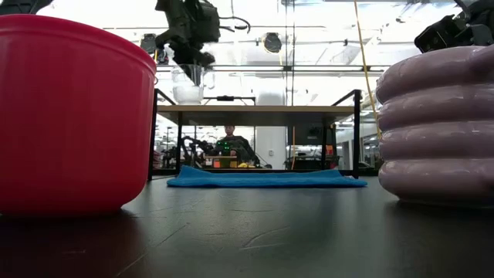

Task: Stack small to large cups/mugs on shelf
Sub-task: Put the glass mug on the shelf

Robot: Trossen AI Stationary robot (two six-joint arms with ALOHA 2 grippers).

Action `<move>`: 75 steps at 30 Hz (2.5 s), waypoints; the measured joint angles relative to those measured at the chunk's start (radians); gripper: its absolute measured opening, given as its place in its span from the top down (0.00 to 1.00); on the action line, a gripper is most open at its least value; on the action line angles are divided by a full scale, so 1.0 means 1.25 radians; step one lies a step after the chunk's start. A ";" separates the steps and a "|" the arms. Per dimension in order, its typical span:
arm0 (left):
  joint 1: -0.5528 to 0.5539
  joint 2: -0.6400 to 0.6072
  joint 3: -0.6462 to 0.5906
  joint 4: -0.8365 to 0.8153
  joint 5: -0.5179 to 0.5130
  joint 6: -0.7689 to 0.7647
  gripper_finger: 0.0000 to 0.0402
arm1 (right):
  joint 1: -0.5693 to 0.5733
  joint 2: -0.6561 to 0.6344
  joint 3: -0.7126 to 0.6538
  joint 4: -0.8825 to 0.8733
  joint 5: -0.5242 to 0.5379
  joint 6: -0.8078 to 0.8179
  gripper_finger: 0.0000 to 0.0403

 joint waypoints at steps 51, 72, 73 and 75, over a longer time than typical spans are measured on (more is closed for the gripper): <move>0.001 -0.009 0.016 0.012 -0.005 -0.076 0.57 | 0.000 0.000 0.000 0.000 0.000 -0.003 1.00; -0.004 -0.115 0.016 0.063 -0.017 -0.250 0.56 | 0.000 0.000 0.000 0.000 0.000 -0.006 1.00; -0.004 -0.118 0.016 0.070 -0.017 -0.282 0.56 | 0.000 0.000 0.000 0.000 0.000 -0.006 1.00; -0.005 -0.120 0.017 0.075 -0.016 -0.355 0.56 | 0.000 0.000 0.000 0.000 0.000 -0.006 1.00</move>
